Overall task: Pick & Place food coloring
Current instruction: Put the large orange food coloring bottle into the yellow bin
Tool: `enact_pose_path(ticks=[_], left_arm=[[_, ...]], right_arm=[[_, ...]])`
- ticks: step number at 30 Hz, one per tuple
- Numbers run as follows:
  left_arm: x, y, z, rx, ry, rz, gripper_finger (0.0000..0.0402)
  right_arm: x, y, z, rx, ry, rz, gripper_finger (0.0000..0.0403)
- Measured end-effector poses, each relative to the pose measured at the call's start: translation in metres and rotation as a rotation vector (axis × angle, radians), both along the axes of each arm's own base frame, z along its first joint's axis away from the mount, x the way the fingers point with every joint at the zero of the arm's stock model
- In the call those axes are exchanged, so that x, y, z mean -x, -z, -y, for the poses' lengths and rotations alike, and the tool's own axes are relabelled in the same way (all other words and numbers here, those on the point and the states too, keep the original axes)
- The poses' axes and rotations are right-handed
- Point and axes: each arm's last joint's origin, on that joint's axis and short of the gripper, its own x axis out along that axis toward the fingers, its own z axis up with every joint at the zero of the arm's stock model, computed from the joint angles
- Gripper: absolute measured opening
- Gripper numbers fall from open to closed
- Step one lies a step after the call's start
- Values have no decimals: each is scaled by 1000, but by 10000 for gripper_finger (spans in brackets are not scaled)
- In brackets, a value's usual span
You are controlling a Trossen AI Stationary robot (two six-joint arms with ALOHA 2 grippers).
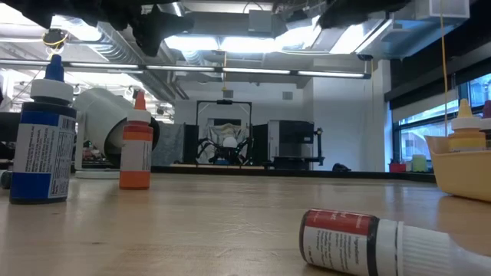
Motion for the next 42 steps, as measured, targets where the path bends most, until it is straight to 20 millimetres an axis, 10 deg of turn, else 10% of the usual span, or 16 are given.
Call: enact_pose_path(ticks=[42], left_arm=[[3,66,-1,-137,-18,-562,229]], right_arm=[[-5,21,18,-33,21,61,157]])
